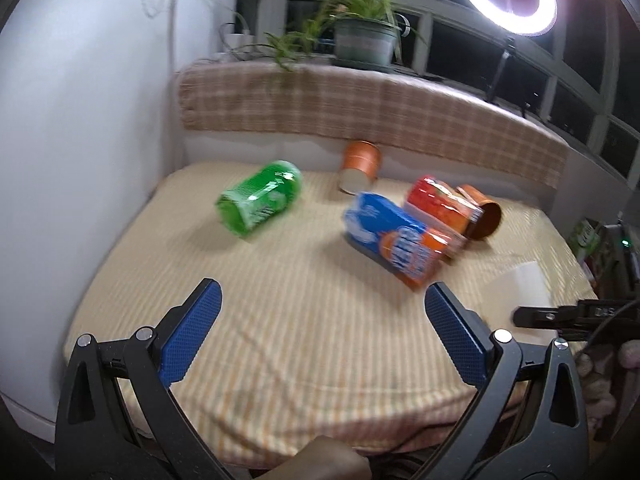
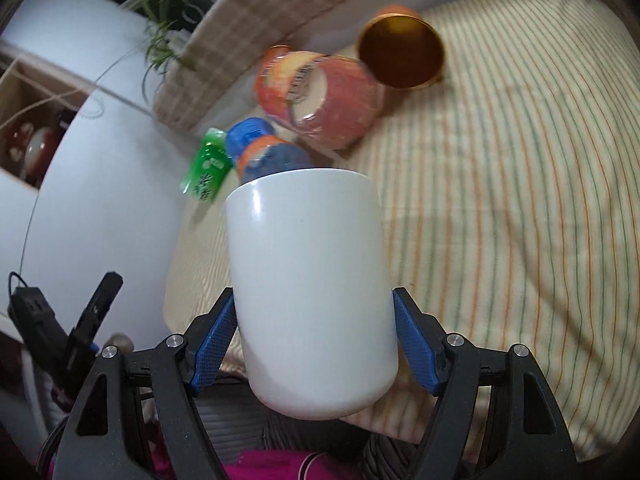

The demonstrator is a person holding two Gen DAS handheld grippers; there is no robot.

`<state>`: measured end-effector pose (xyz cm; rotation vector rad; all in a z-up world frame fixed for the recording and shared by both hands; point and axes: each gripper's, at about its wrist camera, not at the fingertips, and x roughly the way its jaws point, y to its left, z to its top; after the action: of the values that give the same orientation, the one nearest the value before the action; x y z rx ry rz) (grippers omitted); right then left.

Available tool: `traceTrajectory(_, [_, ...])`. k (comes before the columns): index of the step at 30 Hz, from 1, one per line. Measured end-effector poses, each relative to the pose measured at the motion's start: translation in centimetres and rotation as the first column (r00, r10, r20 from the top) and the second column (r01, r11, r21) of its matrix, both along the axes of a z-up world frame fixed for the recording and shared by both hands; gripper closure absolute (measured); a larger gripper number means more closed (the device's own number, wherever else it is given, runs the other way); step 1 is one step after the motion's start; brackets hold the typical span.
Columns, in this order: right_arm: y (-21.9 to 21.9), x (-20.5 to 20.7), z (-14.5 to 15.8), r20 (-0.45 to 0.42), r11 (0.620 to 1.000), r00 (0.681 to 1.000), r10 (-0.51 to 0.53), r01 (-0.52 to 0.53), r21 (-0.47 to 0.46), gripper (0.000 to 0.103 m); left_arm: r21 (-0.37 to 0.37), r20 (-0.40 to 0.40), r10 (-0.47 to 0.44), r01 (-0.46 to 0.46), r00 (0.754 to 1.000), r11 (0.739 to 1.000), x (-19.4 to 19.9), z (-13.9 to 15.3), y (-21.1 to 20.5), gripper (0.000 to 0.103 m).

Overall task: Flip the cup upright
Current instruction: 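Lift the white cup with the right gripper and rotate it upright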

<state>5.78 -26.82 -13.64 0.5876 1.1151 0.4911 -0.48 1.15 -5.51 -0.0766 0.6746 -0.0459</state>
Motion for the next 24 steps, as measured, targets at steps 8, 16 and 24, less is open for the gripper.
traceTrajectory(8, [-0.1,0.2,-0.2,0.043,0.999,0.998,0.043,-0.042,-0.028,0.026,-0.063,-0.045,-0.08,0.077,0.996,0.995,1.1,0.1,-2.6,0.0])
traceTrajectory(16, [-2.0,-3.7,2.7,0.227,0.988,0.971,0.07,-0.036,-0.152,0.026,-0.318,-0.198,-0.215,0.145,0.956,0.937,4.1,-1.1,-3.8,0.0])
traceTrajectory(24, [-6.4,-7.4,3.1,0.256,0.98,0.967,-0.008,0.059,-0.191,0.026,-0.485,-0.328,-0.293,0.106,0.898,0.868,6.9,-3.6,-8.2,0.0])
